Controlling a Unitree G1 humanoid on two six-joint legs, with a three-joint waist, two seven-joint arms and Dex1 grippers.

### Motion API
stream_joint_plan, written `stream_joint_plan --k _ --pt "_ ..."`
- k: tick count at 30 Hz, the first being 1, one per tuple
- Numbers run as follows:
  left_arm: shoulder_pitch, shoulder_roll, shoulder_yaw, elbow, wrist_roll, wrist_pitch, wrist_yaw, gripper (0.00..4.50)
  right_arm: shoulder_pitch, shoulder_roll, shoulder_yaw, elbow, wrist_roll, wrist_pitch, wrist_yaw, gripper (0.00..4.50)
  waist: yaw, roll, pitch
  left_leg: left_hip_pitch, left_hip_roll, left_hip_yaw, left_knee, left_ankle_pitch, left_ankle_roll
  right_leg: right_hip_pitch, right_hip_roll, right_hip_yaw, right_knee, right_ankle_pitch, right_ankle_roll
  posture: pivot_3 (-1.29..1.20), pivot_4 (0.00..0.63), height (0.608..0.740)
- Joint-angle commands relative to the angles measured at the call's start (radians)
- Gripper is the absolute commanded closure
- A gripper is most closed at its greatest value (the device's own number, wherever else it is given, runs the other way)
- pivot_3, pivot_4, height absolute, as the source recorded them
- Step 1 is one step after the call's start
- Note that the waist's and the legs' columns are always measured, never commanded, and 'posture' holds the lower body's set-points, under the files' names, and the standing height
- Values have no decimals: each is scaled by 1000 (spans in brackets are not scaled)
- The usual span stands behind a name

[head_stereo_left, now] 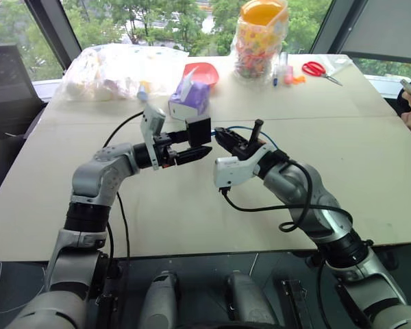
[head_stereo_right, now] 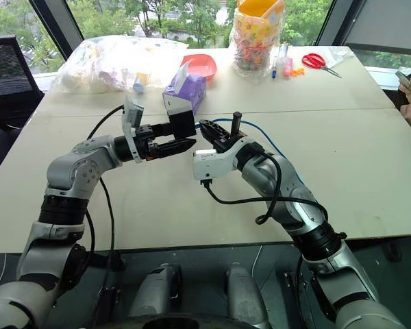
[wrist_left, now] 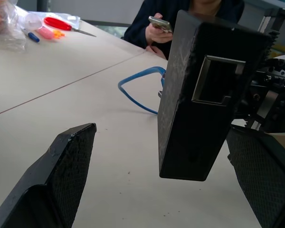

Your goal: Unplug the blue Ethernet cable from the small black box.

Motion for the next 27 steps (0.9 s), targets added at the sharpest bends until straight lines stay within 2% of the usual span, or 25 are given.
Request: stream_joint_plan --k 1,3,10,17,21,26,27 --pt "1 -3 21 -45 -20 -4 2 271 -10 -8 -10 -22 2 -18 6 4493 0 0 0 0 0 0 0 0 0 0 0 0 0 0 0 0 150 735" --pt "6 -5 23 -52 -21 -4 5 911 -8 -10 -10 -21 3 -25 12 4500 1 0 0 0 0 0 0 0 0 0 0 0 0 0 0 0 150 735" --pt "19 -13 40 -77 -38 6 21 3905 6 -27 -16 -24 8 -40 31 4500 3 0 0 0 0 0 0 0 0 0 0 0 0 0 0 0 150 735" --pt "22 -8 32 -82 -35 16 26 3979 11 -30 -18 -24 47 -24 82 4500 3 0 0 0 0 0 0 0 0 0 0 0 0 0 0 0 150 735" --pt "28 10 21 -82 -24 -1 -4 3979 7 -21 -55 -17 162 49 187 2693 3 0 0 0 0 0 0 0 0 1 0 0 0 0 0 0 150 735" --pt "28 55 28 -71 -27 -60 -94 3979 -11 -85 -154 -21 474 139 424 183 6 -1 0 0 0 -1 0 0 0 2 0 -1 0 0 0 0 150 735" --pt "29 71 24 -76 -34 -57 -123 3979 -16 -116 -163 -33 532 198 506 59 6 -1 0 0 0 -1 1 0 0 2 0 -1 0 0 0 0 150 735"
